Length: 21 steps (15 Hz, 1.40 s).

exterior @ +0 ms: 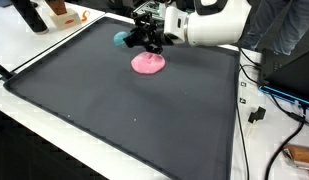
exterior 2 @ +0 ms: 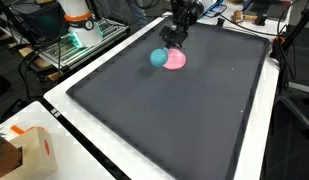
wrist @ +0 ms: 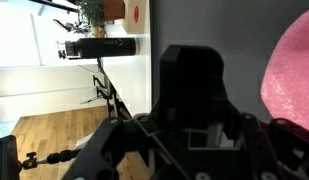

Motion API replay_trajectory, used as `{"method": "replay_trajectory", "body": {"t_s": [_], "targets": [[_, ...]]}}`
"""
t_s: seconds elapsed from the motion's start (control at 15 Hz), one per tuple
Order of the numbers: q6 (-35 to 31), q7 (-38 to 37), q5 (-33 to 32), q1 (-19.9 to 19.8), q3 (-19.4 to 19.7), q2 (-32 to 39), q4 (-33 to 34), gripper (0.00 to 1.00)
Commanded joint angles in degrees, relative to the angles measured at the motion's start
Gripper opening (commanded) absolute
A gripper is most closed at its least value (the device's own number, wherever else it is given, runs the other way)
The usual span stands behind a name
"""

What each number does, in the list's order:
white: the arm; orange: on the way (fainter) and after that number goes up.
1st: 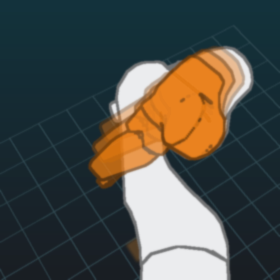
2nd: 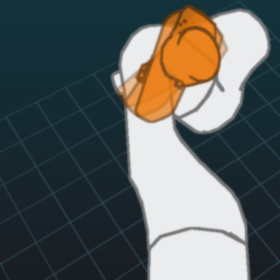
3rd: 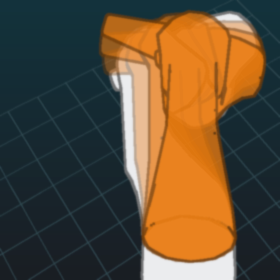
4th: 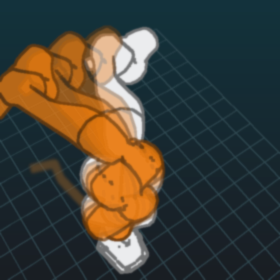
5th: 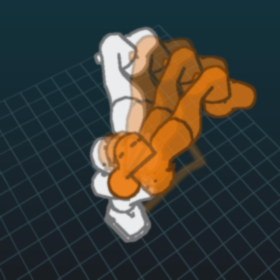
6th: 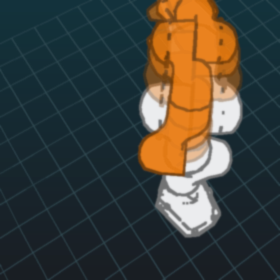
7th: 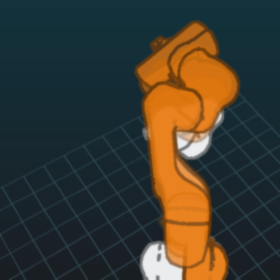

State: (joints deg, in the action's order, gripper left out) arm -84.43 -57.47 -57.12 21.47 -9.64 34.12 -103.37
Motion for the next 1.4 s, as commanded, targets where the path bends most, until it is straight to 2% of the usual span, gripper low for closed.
{"method": "replay_trajectory", "body": {"t_s": [0.0,0.8,1.33], "targets": [[-2.0,1.8,0.2,-1.0,-0.5,-0.3,-0.3,0.29],[-9.1,5.4,1.3,-2.7,-0.4,-0.8,-0.9,0.29],[-7.6,5.5,0.8,-1.9,0.4,-0.7,-0.9,0.29]]}}
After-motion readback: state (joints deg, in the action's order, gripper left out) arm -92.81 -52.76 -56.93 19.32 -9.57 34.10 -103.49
